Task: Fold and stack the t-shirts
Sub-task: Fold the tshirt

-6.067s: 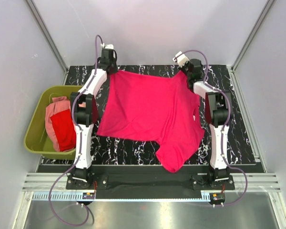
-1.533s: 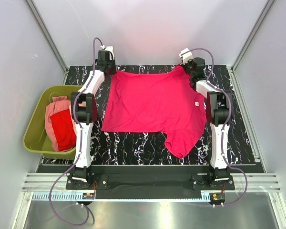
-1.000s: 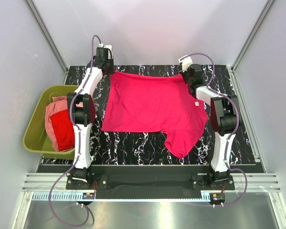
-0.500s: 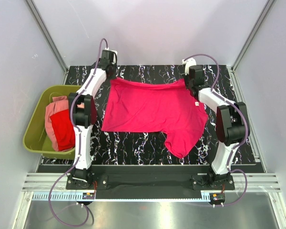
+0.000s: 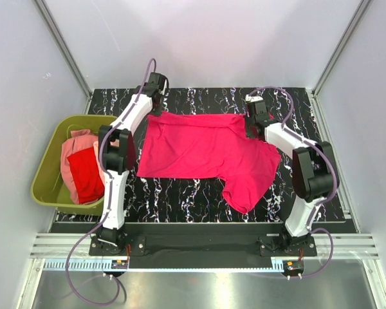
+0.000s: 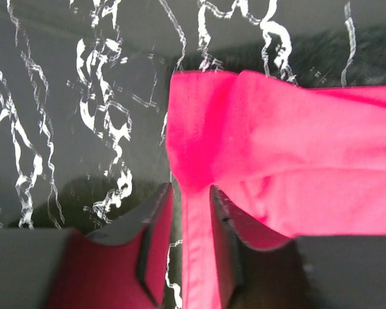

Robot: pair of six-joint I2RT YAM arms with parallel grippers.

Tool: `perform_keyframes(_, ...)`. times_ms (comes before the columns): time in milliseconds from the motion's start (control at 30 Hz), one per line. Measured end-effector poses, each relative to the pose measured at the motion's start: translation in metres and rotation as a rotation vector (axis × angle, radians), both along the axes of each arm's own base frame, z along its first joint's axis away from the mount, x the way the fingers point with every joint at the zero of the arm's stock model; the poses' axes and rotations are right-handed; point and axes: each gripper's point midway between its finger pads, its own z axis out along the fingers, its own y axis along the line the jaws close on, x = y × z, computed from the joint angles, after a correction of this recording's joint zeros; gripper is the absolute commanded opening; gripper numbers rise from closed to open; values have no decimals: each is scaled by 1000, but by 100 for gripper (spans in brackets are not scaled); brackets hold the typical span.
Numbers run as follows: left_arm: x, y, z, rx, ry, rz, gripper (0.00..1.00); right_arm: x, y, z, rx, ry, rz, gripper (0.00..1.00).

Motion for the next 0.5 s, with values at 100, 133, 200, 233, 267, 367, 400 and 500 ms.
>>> perform_keyframes(100, -9, 1, 6, 7, 12, 34, 46, -14, 3, 17, 60, 3, -31, 28)
perform_keyframes(133, -12, -1, 12, 4, 5, 43, 47, -17, 3, 25, 79, -4, -39, 30)
perform_keyframes(200, -17, -5, 29, -27, -26, 65, 48, -22, 5, 44, 122, -32, -66, 34)
perform_keyframes(233, -20, -11, 39, -49, -45, 64, 48, -23, 3, 52, 142, -44, -87, 34)
perform_keyframes(267, -24, -19, 50, -83, -69, 61, 48, -24, 2, 58, 166, -52, -110, 34)
perform_keyframes(367, -37, -47, 79, -192, -120, 28, 45, -24, -9, 62, 223, -36, -192, 32)
perform_keyframes(400, -43, -58, 86, -234, -130, 16, 44, -24, -17, 59, 235, -24, -229, 31)
perform_keyframes(500, -63, -87, 81, -329, -106, -26, 44, -28, -46, 43, 269, 36, -348, 30)
